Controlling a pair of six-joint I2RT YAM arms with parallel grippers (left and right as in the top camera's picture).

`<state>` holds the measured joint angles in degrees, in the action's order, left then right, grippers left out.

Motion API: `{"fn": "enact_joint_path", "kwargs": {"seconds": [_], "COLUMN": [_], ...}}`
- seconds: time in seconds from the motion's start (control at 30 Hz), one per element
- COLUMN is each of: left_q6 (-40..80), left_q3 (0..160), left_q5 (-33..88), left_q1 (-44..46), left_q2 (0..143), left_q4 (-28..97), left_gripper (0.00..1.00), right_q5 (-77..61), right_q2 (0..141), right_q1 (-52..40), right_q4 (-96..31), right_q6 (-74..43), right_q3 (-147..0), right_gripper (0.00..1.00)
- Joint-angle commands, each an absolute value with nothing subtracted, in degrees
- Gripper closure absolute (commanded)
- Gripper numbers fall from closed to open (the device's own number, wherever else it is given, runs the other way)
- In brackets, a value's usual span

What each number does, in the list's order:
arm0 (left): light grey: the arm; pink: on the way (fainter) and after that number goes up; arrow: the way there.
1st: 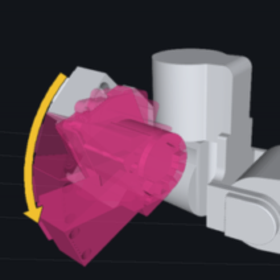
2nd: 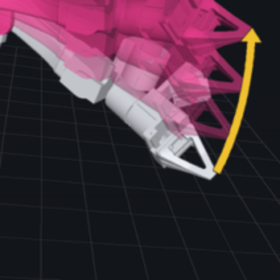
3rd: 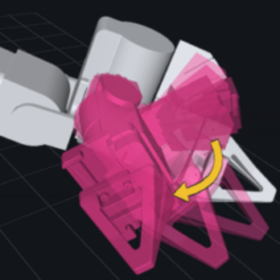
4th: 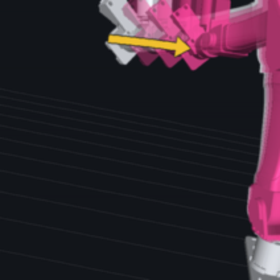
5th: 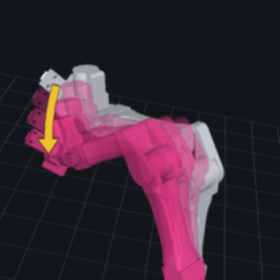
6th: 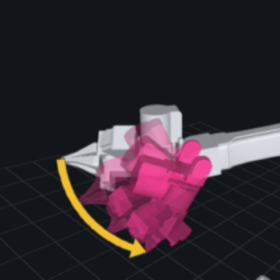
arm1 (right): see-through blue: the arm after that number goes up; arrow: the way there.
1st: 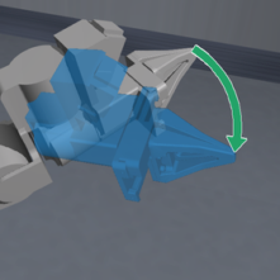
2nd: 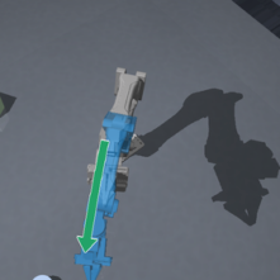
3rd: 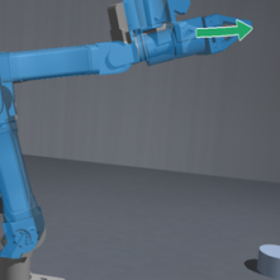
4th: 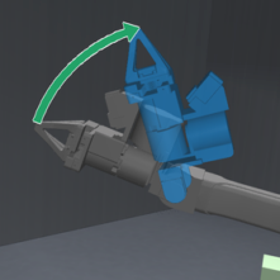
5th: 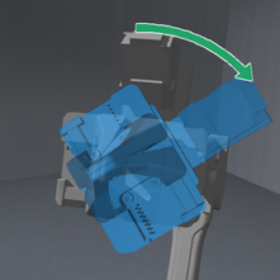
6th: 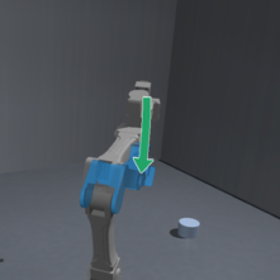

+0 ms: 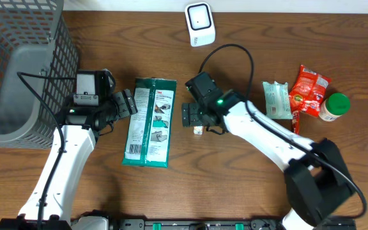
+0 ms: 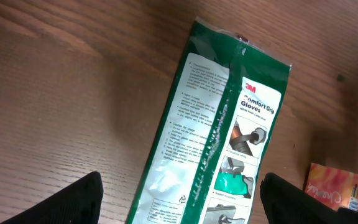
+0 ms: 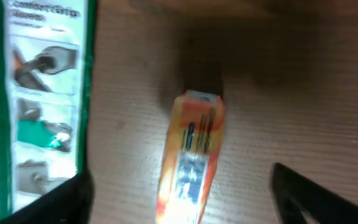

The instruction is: Scan the item barcode

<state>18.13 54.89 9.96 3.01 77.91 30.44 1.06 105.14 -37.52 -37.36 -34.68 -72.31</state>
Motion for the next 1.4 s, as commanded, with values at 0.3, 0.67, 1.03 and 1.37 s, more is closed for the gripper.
{"fn": "enact_joint_path", "kwargs": {"seconds": [0.3,0.67,1.03,1.37], "left_q6": [17.63,17.63,17.63,17.63], "left_q3": [54.59,54.59,54.59,54.59], "left_q5": [9.80,9.80,9.80,9.82], "left_q1": [2.96,2.96,2.96,2.96], "left_q2": [78.35,78.35,78.35,78.35], "left_q4": [30.63,30.63,30.63,30.63], "left_gripper": [0.18,0.18,0.18,0.18], "right_q5": [2.50,2.50,2.70,-12.14], "right_q2": [107.42,108.38,103.35,102.30], "right_q1": [-38.15,-38.48,-35.16,-27.79], "right_q4": [-37.06,-37.06,-38.68,-39.66], "right_q6": [-35.14,-35.18,-35.09,-27.83], "right_q3": [-72.25,-72.18,-72.23,-72.07], "right_gripper": [0.61,0.65,0.93,0.95]}}
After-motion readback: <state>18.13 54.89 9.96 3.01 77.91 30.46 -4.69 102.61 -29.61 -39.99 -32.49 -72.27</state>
